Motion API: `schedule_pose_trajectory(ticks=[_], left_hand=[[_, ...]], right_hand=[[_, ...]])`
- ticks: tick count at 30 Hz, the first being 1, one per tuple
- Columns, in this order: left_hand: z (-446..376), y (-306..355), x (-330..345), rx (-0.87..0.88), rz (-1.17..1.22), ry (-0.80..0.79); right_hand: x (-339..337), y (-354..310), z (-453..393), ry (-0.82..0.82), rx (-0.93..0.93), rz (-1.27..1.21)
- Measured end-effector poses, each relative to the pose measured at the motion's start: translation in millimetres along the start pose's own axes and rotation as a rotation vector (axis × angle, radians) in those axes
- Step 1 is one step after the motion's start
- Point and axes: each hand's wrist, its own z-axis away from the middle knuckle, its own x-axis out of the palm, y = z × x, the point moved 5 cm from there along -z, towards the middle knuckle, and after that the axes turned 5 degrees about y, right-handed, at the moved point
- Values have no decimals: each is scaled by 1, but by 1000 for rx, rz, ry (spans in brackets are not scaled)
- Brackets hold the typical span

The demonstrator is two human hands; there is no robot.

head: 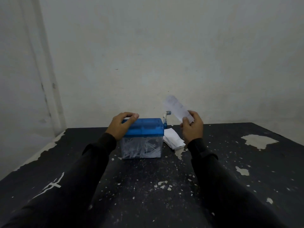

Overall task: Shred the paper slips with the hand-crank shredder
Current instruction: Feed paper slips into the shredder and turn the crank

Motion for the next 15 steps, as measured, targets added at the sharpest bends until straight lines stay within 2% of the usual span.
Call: schedule_pose_trajectory(ticks=[3, 6, 8, 11, 15], left_hand=[[0, 7, -5, 52, -71, 45], [-7, 20, -11, 100, -69, 86], [-13, 31, -15, 120, -66, 50], [-17, 42, -15, 156, -100, -28], [-20, 34, -19, 120, -105, -9]], right_hand=[[6, -32, -3, -19, -117, -89], [22, -60, -6, -162, -193, -104], [37, -76, -9, -267, -235, -57], [61, -95, -17, -416, -261, 39], [90, -110, -22, -517, -240, 85]])
